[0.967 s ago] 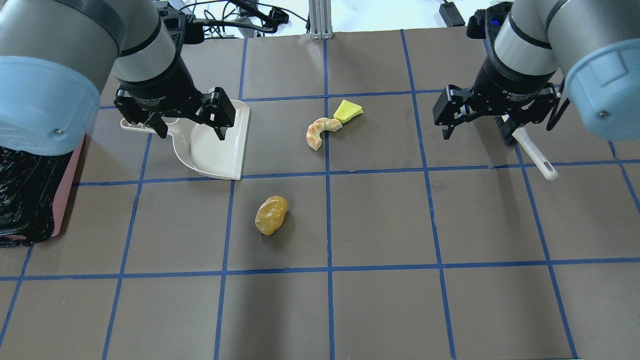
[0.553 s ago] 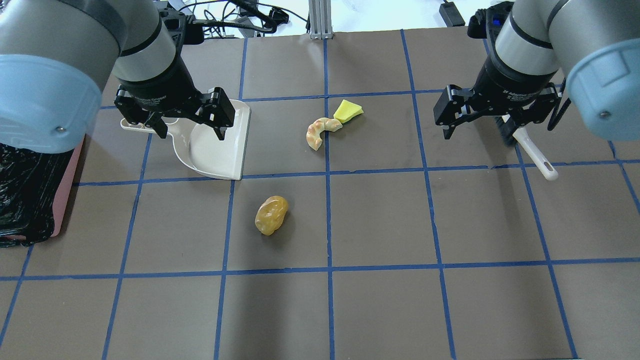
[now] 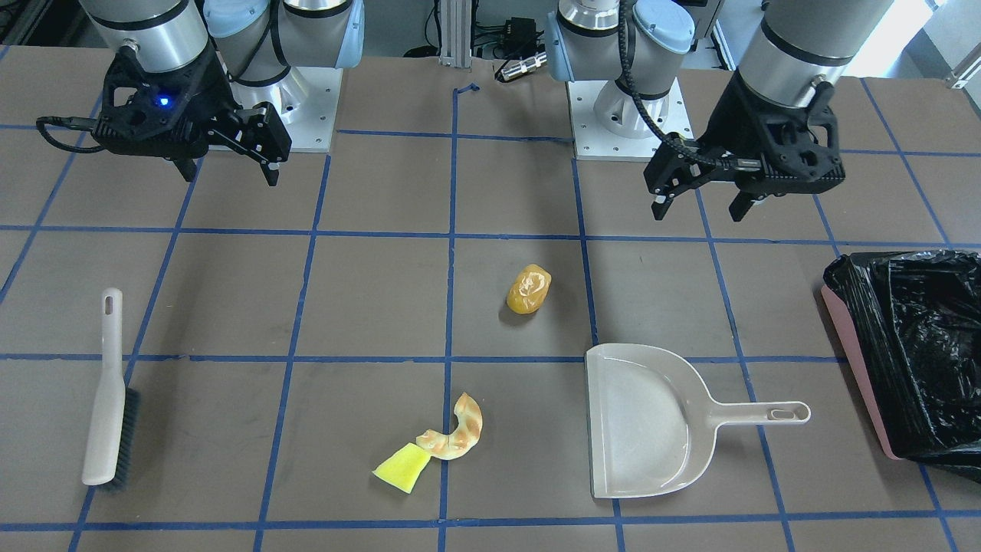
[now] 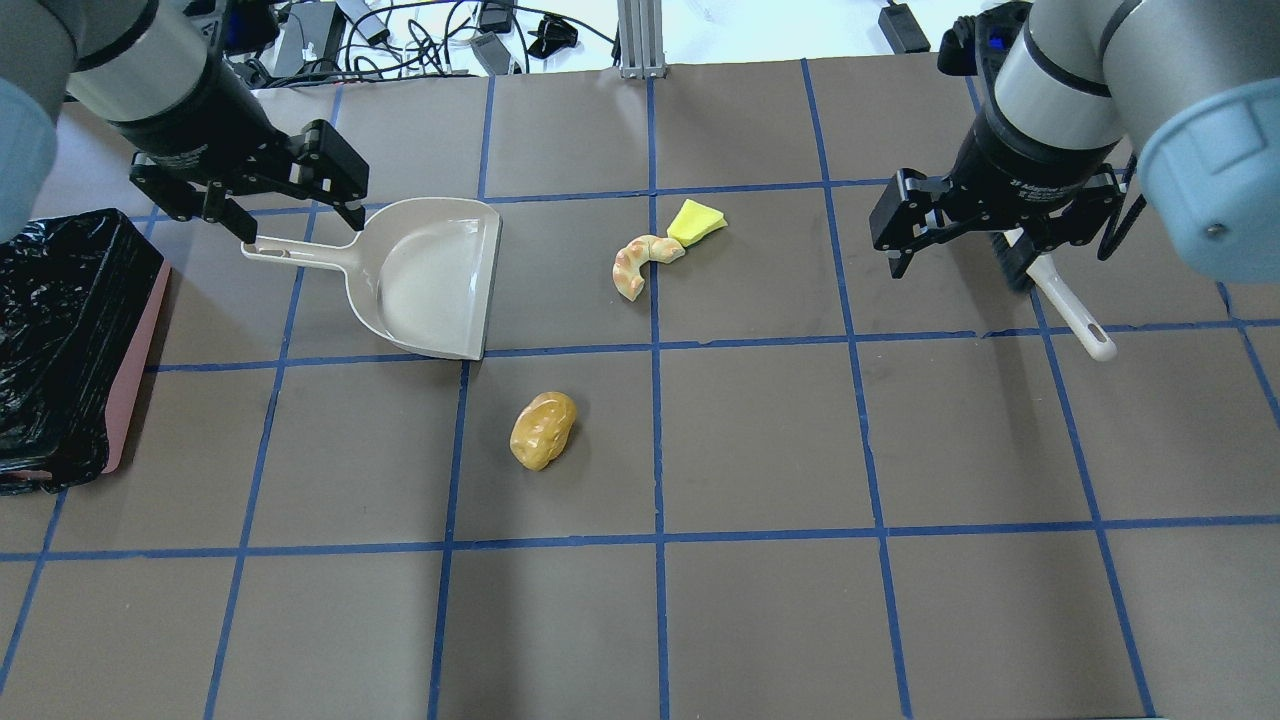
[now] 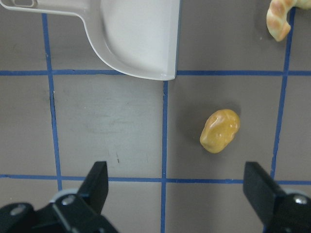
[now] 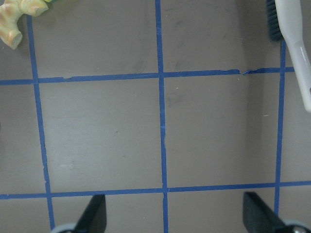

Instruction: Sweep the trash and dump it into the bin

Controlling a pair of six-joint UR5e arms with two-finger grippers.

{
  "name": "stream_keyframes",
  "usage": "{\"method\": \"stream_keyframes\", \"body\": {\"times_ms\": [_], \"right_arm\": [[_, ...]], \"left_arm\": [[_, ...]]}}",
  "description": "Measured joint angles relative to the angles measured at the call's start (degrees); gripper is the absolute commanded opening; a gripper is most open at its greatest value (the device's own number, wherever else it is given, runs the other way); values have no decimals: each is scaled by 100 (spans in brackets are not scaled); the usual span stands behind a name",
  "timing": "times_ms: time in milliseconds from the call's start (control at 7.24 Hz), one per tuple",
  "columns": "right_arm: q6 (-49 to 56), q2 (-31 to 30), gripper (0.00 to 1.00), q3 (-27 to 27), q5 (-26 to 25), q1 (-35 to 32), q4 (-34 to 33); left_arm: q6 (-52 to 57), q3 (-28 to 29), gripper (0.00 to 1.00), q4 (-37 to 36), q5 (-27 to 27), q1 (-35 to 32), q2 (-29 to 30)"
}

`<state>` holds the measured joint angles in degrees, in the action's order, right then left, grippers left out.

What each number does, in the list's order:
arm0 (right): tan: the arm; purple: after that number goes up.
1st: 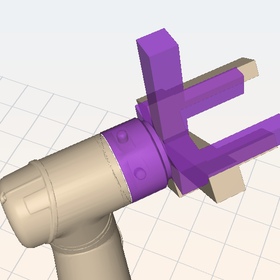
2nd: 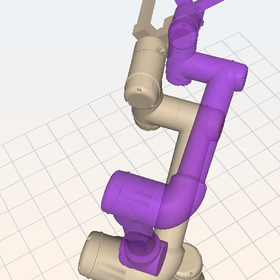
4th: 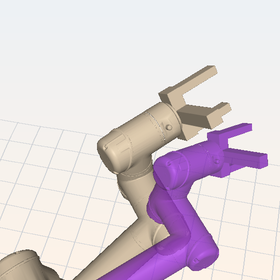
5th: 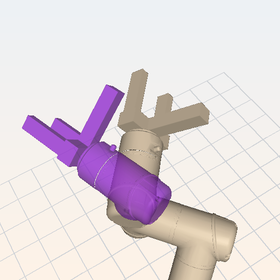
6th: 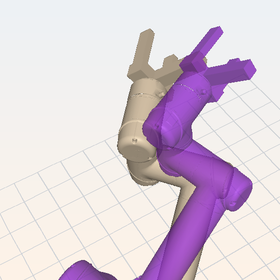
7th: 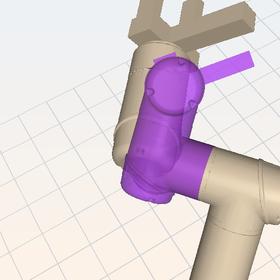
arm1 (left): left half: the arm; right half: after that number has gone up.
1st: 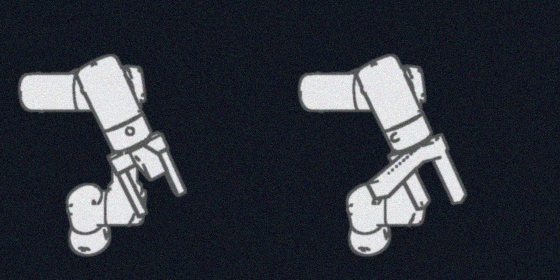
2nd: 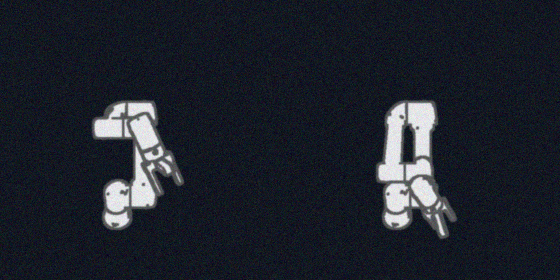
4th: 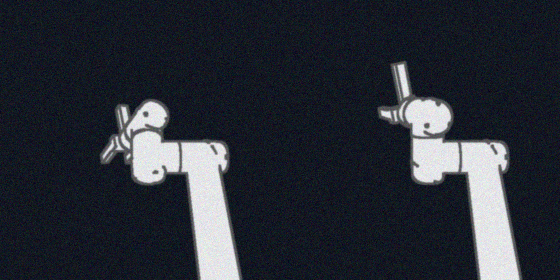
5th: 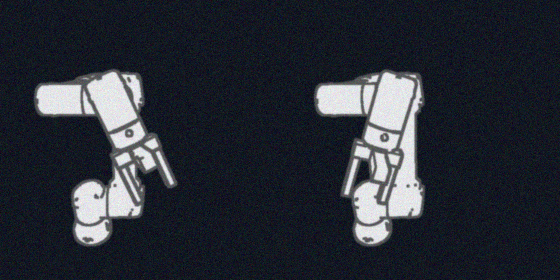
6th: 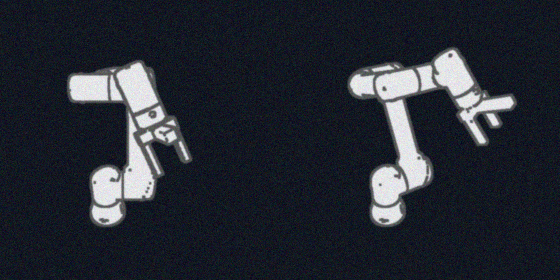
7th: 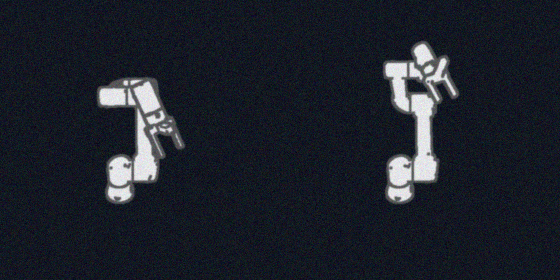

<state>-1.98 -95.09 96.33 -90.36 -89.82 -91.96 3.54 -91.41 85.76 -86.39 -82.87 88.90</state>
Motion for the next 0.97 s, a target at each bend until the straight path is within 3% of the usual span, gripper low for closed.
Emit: {"method": "stream_keyframes", "body": {"times_ms": [415,553,967], "right_arm": [[-37,16,99,0,10,-16,35],[-47,10,89,0,17,-18,21],[-37,9,99,0,19,-10,52]], "left_arm": [[-423,-14,100,-538,67,728,260],[-955,-28,100,-683,50,957,411],[-2612,-22,99,-893,-57,1466,620]]}}
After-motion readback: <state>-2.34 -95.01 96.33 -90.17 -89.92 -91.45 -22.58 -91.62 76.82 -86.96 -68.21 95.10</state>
